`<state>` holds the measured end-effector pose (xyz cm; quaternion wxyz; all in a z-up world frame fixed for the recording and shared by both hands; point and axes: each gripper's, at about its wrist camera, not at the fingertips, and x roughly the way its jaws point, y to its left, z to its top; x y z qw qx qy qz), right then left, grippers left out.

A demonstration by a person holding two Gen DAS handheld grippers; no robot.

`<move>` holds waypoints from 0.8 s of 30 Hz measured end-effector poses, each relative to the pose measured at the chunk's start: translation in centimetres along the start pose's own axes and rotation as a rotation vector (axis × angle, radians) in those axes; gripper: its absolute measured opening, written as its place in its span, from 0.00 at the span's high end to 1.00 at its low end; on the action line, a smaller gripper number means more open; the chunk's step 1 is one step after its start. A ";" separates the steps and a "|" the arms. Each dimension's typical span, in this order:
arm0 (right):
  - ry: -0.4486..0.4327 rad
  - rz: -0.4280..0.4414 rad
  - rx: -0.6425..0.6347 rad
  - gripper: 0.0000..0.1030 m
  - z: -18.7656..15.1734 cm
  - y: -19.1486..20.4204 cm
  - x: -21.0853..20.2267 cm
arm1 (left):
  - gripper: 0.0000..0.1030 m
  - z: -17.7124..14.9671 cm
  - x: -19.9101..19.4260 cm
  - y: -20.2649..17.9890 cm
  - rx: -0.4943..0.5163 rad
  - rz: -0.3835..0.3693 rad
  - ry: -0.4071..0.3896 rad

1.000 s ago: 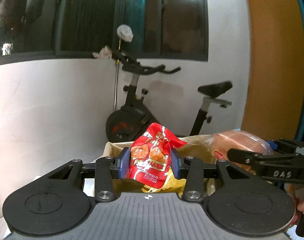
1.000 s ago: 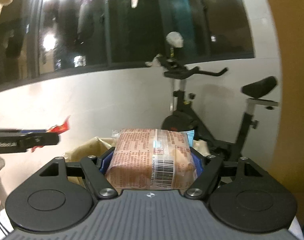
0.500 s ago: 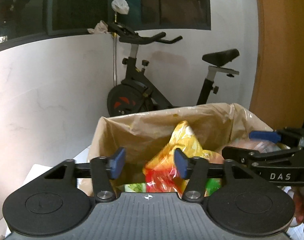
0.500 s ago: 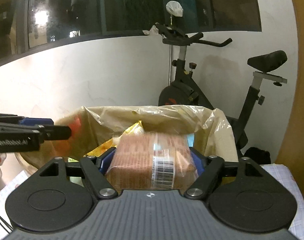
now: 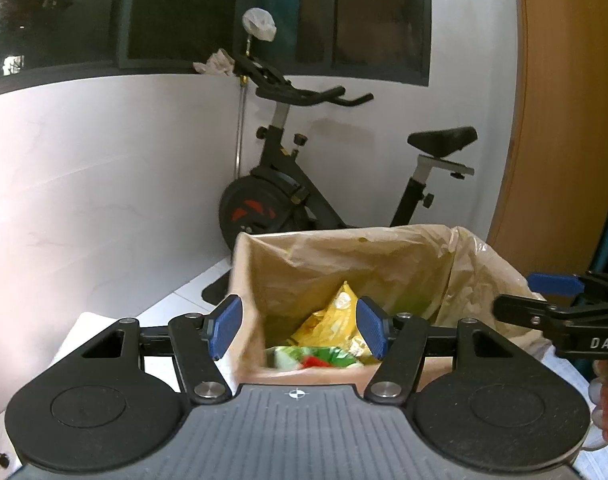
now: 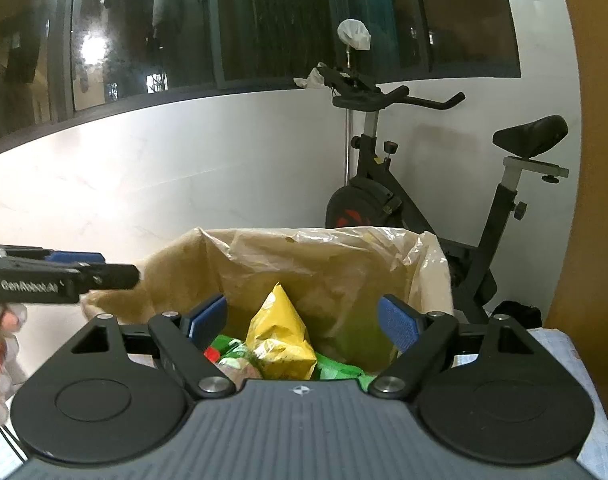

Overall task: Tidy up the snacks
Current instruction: 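Carry both packets over the box and open both tools to drop them in, then grasp the orange chip bag with the right tool while the left tool returns to the pile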

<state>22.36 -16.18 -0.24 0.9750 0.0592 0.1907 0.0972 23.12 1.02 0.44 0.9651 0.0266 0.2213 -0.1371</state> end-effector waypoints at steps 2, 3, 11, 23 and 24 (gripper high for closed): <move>-0.004 0.002 0.007 0.17 -0.2 0.1 -1.2 | 0.36 -0.2 -1.4 0.8 -0.019 0.003 -0.006; -0.005 0.004 0.010 0.17 -0.4 0.1 -1.9 | 0.36 -0.4 -2.0 1.2 -0.030 0.001 -0.006; 0.029 0.013 0.061 0.16 -3.9 0.1 -5.5 | 0.36 -4.2 -5.6 2.9 -0.048 -0.002 0.022; 0.200 0.037 0.067 0.13 -14.0 2.1 -7.0 | 0.36 -12.3 -6.4 0.8 -0.083 -0.056 0.088; 0.216 0.044 0.059 0.13 -14.7 2.4 -7.0 | 0.36 -13.0 -6.3 0.5 -0.085 -0.058 0.094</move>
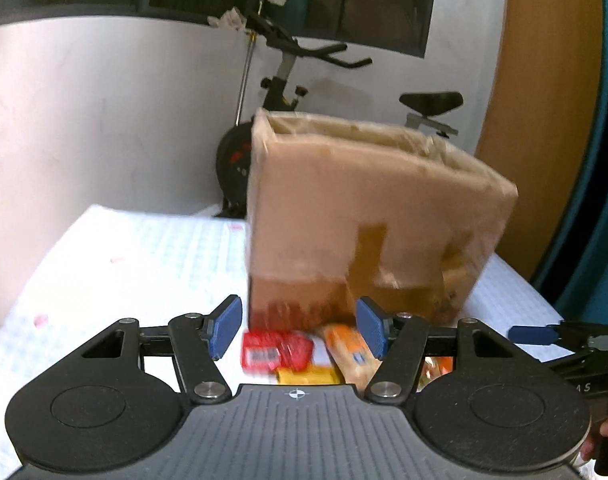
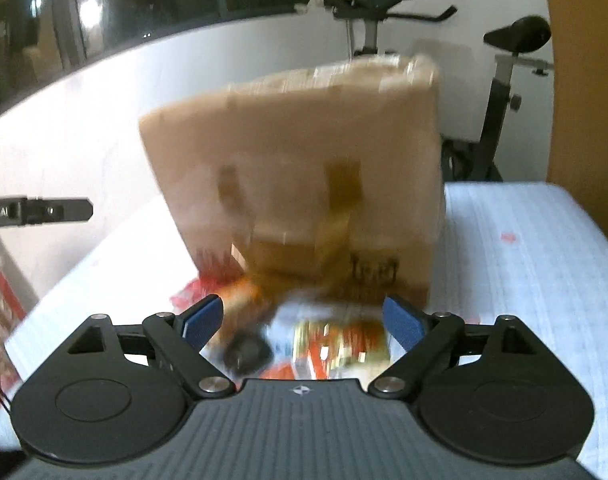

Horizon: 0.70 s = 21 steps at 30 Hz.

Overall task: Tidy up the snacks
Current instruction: 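Grasp the orange chip bag with the right tool while the left tool returns to the pile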

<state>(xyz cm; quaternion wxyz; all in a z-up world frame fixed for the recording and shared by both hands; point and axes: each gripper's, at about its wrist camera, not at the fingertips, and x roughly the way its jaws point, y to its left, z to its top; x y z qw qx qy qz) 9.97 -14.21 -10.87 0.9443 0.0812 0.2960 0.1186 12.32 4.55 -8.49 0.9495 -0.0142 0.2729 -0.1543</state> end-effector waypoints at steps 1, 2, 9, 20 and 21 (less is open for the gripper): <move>0.009 0.022 -0.004 0.13 -0.7 0.1 0.1 | 0.36 -0.6 0.1 -0.2 -0.001 -0.001 0.005; 0.015 0.046 -0.003 0.13 -1.1 0.3 0.2 | 0.36 -1.1 0.2 -0.4 0.000 -0.003 0.010; 0.083 0.070 -0.050 0.13 -3.7 1.7 1.2 | 0.36 -4.3 0.7 -0.6 -0.030 -0.015 0.052; 0.164 0.033 -0.183 0.08 -5.9 4.0 2.7 | 0.36 -5.4 1.1 -0.7 -0.040 -0.016 0.079; 0.171 0.019 -0.206 0.07 -6.1 4.2 2.9 | 0.36 -5.5 1.0 -0.7 -0.039 -0.016 0.082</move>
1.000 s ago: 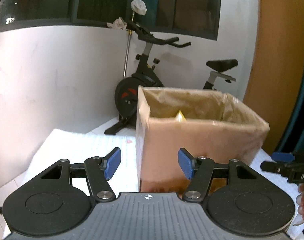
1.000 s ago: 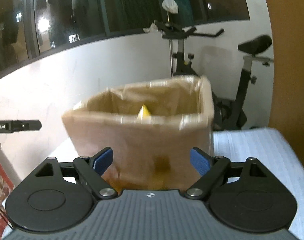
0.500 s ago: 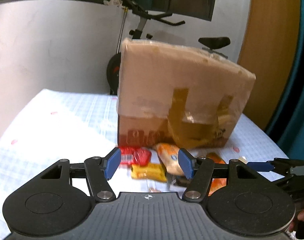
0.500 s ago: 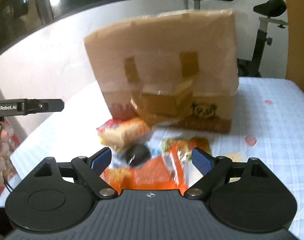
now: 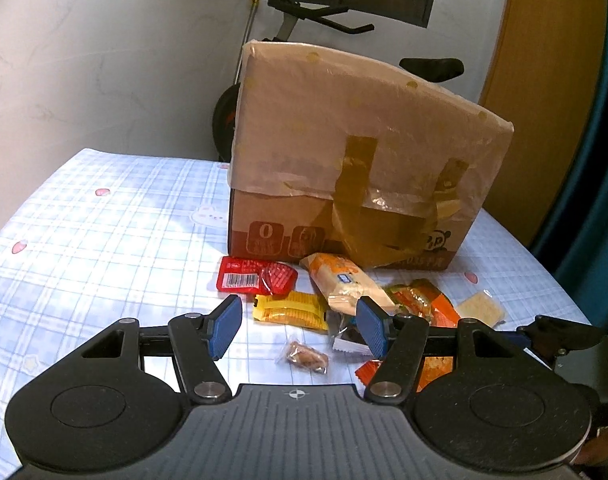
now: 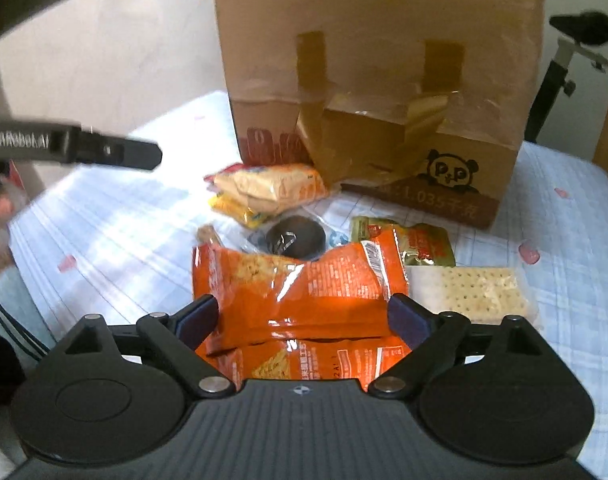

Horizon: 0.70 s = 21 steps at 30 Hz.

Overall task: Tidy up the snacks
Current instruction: 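Grasp the orange chip bag with the right tool while the left tool returns to the pile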

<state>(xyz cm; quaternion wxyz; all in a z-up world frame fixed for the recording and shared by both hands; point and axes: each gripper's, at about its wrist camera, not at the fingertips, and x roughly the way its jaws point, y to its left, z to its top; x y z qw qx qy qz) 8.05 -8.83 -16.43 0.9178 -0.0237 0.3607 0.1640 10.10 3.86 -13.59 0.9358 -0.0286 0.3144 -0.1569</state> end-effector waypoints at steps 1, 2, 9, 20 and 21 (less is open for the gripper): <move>0.004 -0.008 -0.016 0.04 -0.1 0.2 0.1 | 0.36 0.0 0.0 0.0 0.001 0.000 0.003; 0.006 -0.014 -0.027 0.02 -0.2 0.4 0.3 | 0.36 0.0 0.1 -0.1 0.002 0.000 0.005; 0.010 -0.042 -0.048 0.00 -0.6 0.8 1.2 | 0.36 -0.7 0.6 -0.2 -0.002 0.004 0.030; -0.040 -0.021 -0.035 0.35 -0.7 0.6 -0.4 | 0.36 -1.0 1.0 -0.1 -0.019 -0.006 0.057; -0.055 -0.020 -0.026 0.36 -0.6 0.5 -0.7 | 0.37 -1.0 1.0 -0.1 -0.017 -0.010 0.060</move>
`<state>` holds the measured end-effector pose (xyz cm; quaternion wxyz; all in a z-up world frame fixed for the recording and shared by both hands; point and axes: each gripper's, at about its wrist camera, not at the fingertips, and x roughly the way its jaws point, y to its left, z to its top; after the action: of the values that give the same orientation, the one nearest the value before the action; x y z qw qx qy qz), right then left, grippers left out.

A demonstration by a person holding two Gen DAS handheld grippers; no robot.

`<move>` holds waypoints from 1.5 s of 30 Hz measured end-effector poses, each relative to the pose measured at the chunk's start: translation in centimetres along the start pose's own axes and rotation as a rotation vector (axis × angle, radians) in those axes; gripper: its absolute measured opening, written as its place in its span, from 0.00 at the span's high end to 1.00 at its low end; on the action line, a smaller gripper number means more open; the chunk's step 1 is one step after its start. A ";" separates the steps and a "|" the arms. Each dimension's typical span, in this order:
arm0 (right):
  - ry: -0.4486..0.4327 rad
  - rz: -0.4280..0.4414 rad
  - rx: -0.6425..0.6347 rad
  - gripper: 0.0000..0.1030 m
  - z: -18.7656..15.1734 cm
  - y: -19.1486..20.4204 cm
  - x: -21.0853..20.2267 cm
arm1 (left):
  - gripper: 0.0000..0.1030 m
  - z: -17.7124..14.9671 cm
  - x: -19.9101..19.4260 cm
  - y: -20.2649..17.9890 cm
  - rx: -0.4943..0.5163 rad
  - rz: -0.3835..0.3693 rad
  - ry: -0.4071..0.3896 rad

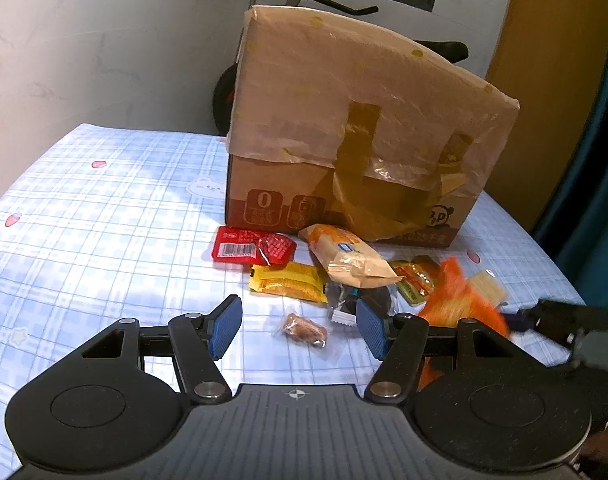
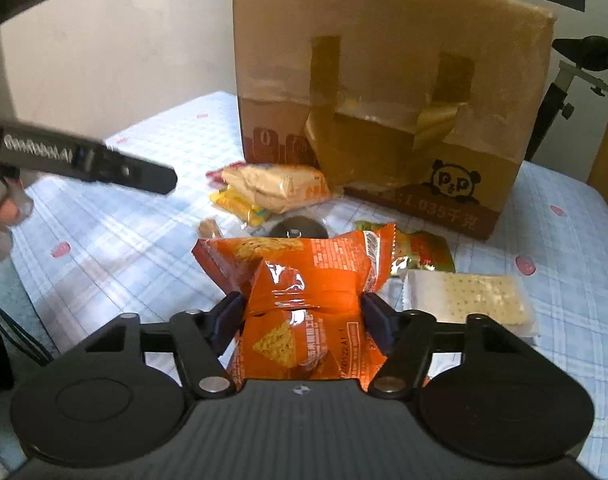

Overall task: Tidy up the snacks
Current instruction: 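Grasp the orange chip bag with the right tool while the left tool returns to the pile, then grasp the small clear peanut packet with the left tool while the right tool holds the orange bag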

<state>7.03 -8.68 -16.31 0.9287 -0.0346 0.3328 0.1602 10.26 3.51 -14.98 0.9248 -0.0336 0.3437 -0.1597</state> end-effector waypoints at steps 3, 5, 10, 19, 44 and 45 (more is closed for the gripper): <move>-0.075 -0.012 0.029 0.36 0.6 -0.7 -1.3 | 0.38 0.1 0.5 0.0 0.001 0.003 0.027; -0.125 -0.039 0.050 0.36 1.4 -1.4 -1.9 | 0.45 0.7 1.0 0.1 -0.007 0.006 0.045; -0.225 -0.103 0.108 0.36 4.0 -3.7 -2.6 | 0.48 4.2 0.3 0.7 -0.024 0.017 -0.030; -0.325 -0.151 0.149 0.36 6.7 -6.5 -3.6 | 0.48 10.8 -2.3 1.2 0.005 0.085 -0.208; -0.235 -0.069 0.225 0.36 2.7 -6.2 -1.3 | 0.68 1.7 6.1 -0.6 -0.272 0.046 0.222; -0.236 -0.067 0.225 0.36 2.6 -6.2 -1.3 | 0.68 1.6 6.3 -0.7 -0.270 0.054 0.229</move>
<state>9.71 -14.45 -13.75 0.9641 0.0777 0.2361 0.0936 15.57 0.74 -17.58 0.8707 -0.1300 0.4656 -0.0900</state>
